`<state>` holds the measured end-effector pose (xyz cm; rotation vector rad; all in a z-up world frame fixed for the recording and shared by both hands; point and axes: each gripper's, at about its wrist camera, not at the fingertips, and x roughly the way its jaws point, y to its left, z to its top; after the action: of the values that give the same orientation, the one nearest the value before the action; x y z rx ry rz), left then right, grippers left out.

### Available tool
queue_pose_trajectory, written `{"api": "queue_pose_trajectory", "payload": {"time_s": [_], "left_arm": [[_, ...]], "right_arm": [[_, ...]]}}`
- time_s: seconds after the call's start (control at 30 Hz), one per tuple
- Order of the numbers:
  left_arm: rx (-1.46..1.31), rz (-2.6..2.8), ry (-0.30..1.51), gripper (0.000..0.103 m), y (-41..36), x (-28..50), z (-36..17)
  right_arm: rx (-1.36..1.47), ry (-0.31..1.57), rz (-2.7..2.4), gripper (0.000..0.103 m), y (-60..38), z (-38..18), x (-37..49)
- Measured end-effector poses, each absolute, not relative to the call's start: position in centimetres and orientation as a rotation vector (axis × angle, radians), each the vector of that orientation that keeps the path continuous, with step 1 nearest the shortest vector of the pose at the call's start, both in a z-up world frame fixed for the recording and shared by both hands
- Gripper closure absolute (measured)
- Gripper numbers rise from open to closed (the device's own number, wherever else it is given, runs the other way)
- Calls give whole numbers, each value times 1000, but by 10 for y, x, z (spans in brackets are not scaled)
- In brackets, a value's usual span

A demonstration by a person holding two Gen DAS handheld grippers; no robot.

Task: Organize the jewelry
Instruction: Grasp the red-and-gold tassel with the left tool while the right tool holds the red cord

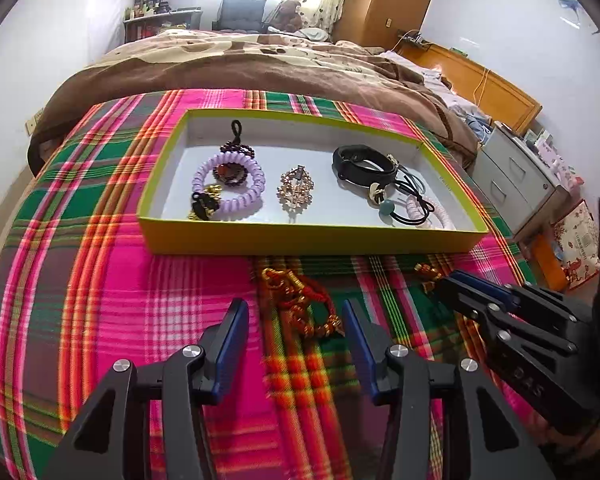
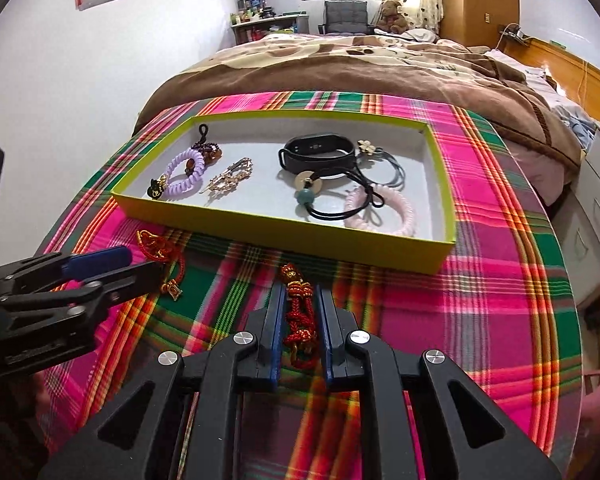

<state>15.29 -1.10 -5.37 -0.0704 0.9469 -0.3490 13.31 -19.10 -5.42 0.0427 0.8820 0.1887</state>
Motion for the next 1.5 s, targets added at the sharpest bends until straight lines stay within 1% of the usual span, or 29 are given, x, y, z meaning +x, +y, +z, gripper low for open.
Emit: {"api": "queue_pose_trajectory", "payload": {"time_s": [0.63, 0.87, 1.03, 1.27, 1.5], "left_arm": [[89, -263, 933, 55, -40, 160, -59], [89, -252, 930, 75, -35, 158, -58], [93, -261, 928, 82, -33, 155, -57], [96, -267, 917, 86, -33, 151, -54], [84, -274, 907, 87, -29, 148, -50]], "right_arm": [[49, 871, 198, 88, -199, -53, 131], [45, 871, 192, 88, -198, -52, 130], [42, 870, 188, 88, -197, -52, 130], [39, 869, 184, 88, -197, -51, 128], [43, 865, 181, 88, -197, -50, 126]]}}
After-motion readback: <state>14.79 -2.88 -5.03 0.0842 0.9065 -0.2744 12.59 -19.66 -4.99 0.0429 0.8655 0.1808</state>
